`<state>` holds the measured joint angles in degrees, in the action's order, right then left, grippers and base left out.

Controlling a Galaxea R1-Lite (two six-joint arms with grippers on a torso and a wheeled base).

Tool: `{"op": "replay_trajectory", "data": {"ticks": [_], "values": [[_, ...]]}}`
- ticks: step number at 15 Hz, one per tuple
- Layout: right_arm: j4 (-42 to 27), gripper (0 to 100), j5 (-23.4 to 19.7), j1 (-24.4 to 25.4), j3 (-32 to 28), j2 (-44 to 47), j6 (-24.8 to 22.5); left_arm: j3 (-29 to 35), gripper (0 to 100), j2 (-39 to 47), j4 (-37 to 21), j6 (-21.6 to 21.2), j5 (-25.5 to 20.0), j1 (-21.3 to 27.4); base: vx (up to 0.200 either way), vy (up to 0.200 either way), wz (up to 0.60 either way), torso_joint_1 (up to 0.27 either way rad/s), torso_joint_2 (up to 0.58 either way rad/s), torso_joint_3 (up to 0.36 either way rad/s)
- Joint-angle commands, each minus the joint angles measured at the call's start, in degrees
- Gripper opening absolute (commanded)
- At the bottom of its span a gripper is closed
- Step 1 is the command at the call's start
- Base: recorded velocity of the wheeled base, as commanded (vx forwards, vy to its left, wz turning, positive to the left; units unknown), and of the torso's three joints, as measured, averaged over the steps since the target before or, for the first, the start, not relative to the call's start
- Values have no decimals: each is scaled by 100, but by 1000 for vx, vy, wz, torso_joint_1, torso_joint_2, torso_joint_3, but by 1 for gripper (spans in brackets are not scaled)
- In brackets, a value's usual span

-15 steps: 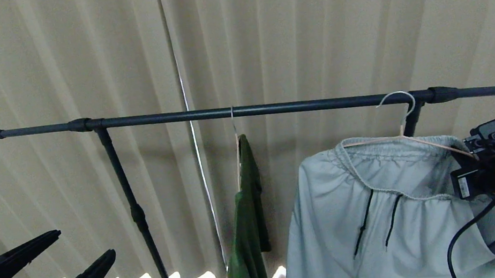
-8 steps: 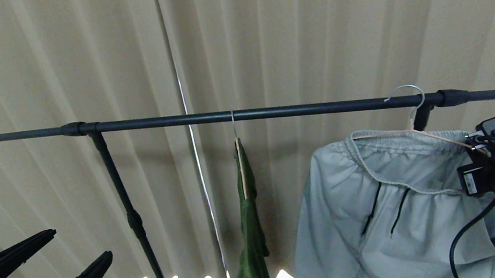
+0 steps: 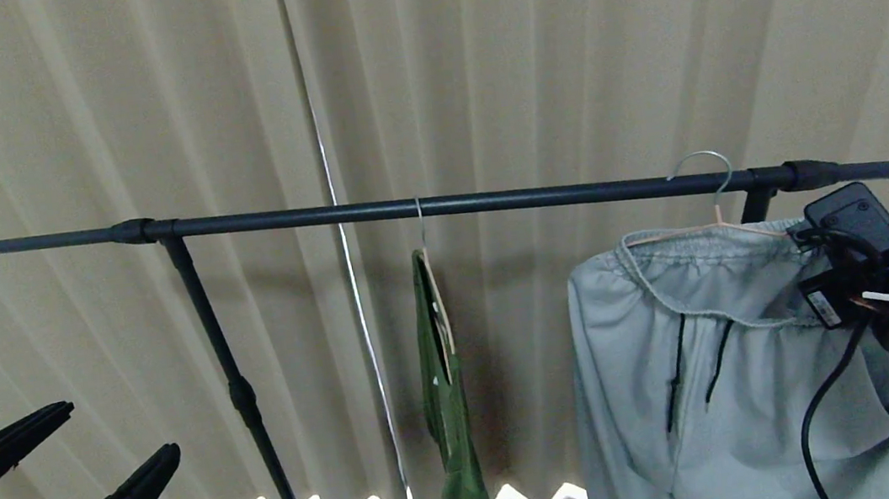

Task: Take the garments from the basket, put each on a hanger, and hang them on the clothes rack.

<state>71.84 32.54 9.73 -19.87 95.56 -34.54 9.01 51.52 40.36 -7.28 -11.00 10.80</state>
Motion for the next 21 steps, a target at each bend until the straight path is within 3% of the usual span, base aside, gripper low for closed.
{"op": "replay_trajectory", "data": {"ticks": [1,4,5,7,15,21], "values": [[-100,0,165,293,-105,41,-80,13,100,-98,-2,-2,1,1,0,0,0,0,0,0],[-126,0,271,460,-228,59,-141,13,100,-98,-2,-11,1,1,0,0,0,0,0,0],[-161,0,288,723,-175,164,-229,13,100,-98,-2,-11,1,1,0,0,0,0,0,0],[-161,0,552,899,-412,217,-238,13,100,-107,-2,-11,1,1,0,0,0,0,0,0],[-153,0,798,240,-755,138,-247,22,100,-107,-2,-11,1,1,0,0,0,0,0,0],[-170,0,860,934,-509,314,-660,31,100,-186,-2,-11,1,1,0,0,0,0,0,0]]}}
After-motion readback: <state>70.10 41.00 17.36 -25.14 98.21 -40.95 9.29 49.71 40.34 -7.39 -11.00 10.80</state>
